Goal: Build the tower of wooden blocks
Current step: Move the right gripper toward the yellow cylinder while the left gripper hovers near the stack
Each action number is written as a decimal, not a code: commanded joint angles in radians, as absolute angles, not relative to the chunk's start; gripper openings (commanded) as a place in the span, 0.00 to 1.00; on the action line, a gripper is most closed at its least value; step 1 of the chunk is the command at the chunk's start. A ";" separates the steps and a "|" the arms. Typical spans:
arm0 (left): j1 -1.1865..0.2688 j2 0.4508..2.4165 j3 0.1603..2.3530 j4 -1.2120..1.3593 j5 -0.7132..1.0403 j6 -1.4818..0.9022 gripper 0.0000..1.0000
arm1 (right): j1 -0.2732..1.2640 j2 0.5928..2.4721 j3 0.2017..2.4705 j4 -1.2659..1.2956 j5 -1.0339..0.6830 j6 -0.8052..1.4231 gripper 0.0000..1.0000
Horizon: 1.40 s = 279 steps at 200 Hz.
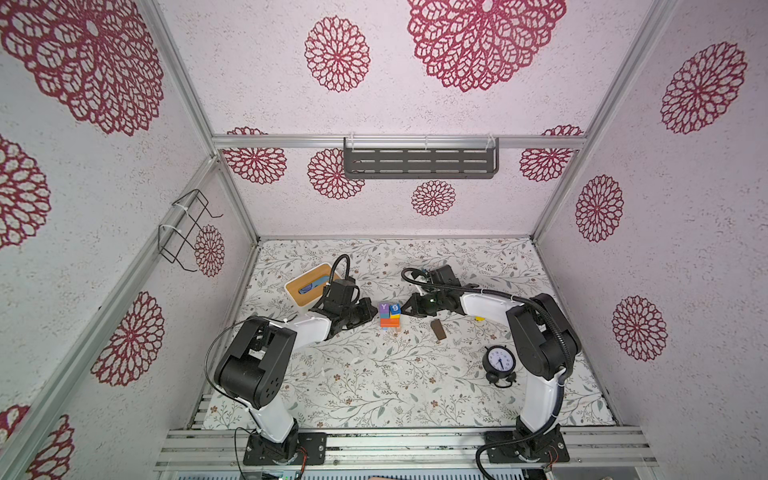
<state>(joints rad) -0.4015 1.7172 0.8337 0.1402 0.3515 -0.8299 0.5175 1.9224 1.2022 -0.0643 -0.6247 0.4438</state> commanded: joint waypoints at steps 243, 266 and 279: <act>-0.407 1.401 0.864 -0.242 0.068 -0.699 0.40 | 0.430 1.649 1.229 -0.516 -0.049 0.292 0.43; -0.407 1.350 0.828 -0.249 0.057 -0.704 0.59 | 0.393 1.634 1.223 -0.551 0.024 0.283 0.47; -0.408 1.326 0.809 -0.255 0.053 -0.700 0.66 | 0.366 1.625 1.215 -0.559 0.029 0.280 0.49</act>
